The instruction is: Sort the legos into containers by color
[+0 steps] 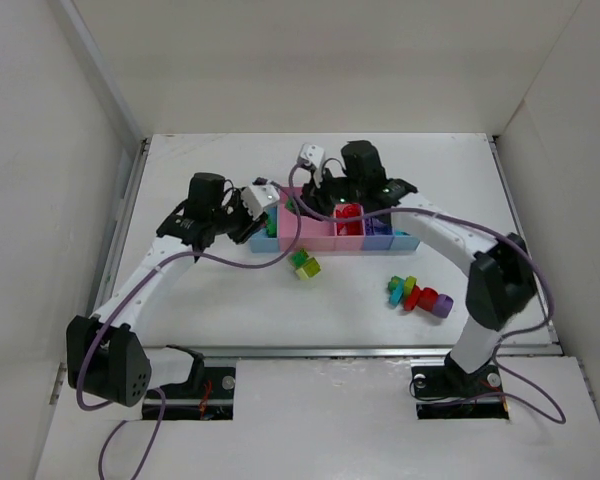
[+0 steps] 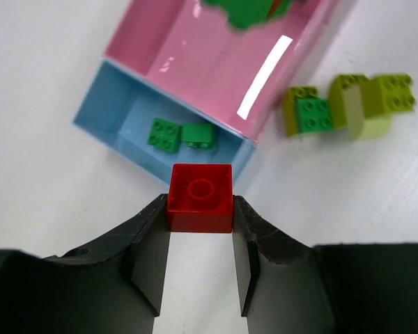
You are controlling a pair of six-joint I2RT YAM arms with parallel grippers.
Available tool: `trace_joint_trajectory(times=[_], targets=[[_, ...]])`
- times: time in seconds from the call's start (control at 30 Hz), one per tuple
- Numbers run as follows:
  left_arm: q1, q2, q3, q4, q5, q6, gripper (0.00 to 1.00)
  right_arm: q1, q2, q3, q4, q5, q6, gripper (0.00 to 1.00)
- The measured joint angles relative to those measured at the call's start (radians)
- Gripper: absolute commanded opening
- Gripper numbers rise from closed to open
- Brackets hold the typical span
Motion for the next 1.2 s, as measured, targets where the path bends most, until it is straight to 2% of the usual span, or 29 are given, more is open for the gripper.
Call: trace_joint_trajectory(times=[0.17,0.3,0.43,0.47,0.5,0.53,0.57,0.67,0.73,0.8,0.87,0.9,1.03,1.2], targets=[[0.007,-0.02,-0.013,0.117,-0.137,-0.208,0.0,0.045,0.291,0.247,0.075,0.031,0.132,0.0],[0.007,-0.079,-0.045,0.178,-0.219,-0.313,0.0,0.062,0.468,0.38,0.082,0.051,0.218,0.0],[0.008,-0.116,-0.076,0.209,-0.249,-0.359,0.0,0.062,0.554,0.45,0.08,0.044,0.276,0.22],[0.008,-0.117,-0.08,0.212,-0.25,-0.367,0.0,0.062,0.565,0.462,0.081,0.041,0.288,0.39],[0.008,-0.117,-0.084,0.218,-0.251,-0.373,0.0,0.061,0.572,0.469,0.082,0.04,0.296,0.47],[0.008,-0.117,-0.087,0.221,-0.252,-0.378,0.0,0.06,0.575,0.472,0.08,0.039,0.305,0.56],[0.008,-0.117,-0.09,0.224,-0.252,-0.381,0.0,0.06,0.575,0.472,0.08,0.038,0.314,0.71],[0.008,-0.117,-0.092,0.229,-0.251,-0.381,0.0,0.059,0.575,0.475,0.084,0.038,0.325,0.76],[0.008,-0.117,-0.092,0.238,-0.247,-0.38,0.0,0.059,0.575,0.475,0.084,0.04,0.33,0.87],[0.008,-0.117,-0.092,0.247,-0.243,-0.379,0.0,0.057,0.573,0.475,0.084,0.043,0.334,0.93],[0.008,-0.116,-0.092,0.254,-0.233,-0.377,0.0,0.052,0.565,0.47,0.082,0.048,0.333,0.93],[0.008,-0.116,-0.092,0.259,-0.226,-0.375,0.0,0.049,0.552,0.457,0.086,0.056,0.333,0.98],[-0.031,-0.084,-0.083,0.306,-0.208,-0.37,0.0,0.005,0.431,0.347,0.081,0.122,0.352,1.0],[-0.153,0.041,-0.018,0.373,-0.178,-0.367,0.0,-0.146,0.202,0.175,0.093,0.276,0.435,1.0]])
